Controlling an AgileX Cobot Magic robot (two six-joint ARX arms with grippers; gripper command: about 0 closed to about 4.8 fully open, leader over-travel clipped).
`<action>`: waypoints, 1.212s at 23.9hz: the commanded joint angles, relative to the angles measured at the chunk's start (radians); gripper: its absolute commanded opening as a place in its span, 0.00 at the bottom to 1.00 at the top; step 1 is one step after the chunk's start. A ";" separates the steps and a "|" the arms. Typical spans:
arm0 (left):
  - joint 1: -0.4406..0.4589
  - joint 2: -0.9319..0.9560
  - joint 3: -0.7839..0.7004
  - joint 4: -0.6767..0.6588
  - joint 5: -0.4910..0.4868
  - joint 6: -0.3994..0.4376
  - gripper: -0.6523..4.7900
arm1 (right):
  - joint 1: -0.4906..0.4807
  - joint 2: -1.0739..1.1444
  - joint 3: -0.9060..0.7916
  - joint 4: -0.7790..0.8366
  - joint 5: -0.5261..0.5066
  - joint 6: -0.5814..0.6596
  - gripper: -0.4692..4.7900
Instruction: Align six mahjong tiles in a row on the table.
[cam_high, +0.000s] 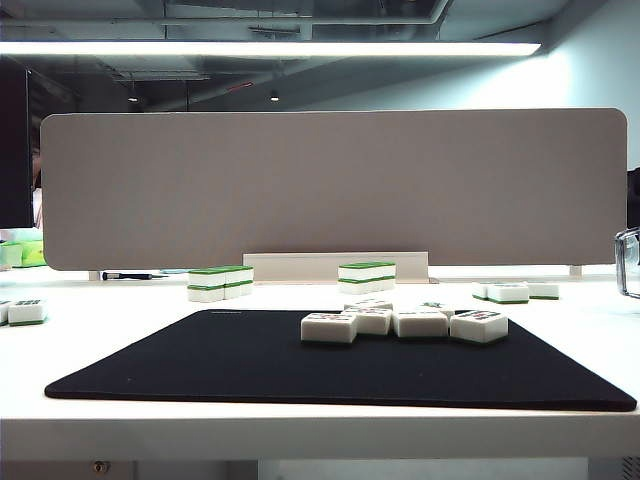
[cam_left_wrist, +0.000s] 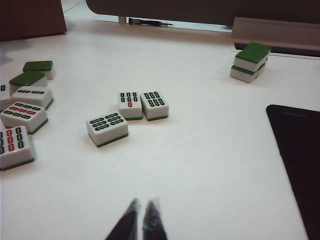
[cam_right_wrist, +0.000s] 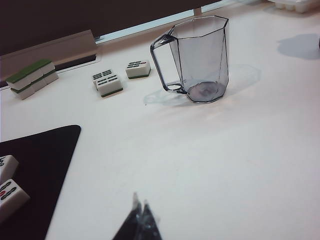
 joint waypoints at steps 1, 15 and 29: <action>0.000 0.000 0.000 -0.014 0.005 0.005 0.16 | 0.000 -0.008 0.000 0.007 0.002 -0.003 0.09; 0.000 0.000 0.000 -0.015 0.005 0.005 0.16 | 0.000 -0.008 0.023 0.031 0.002 -0.003 0.09; 0.000 0.000 0.000 -0.015 0.005 0.004 0.16 | 0.000 -0.008 0.172 -0.010 0.008 -0.003 0.09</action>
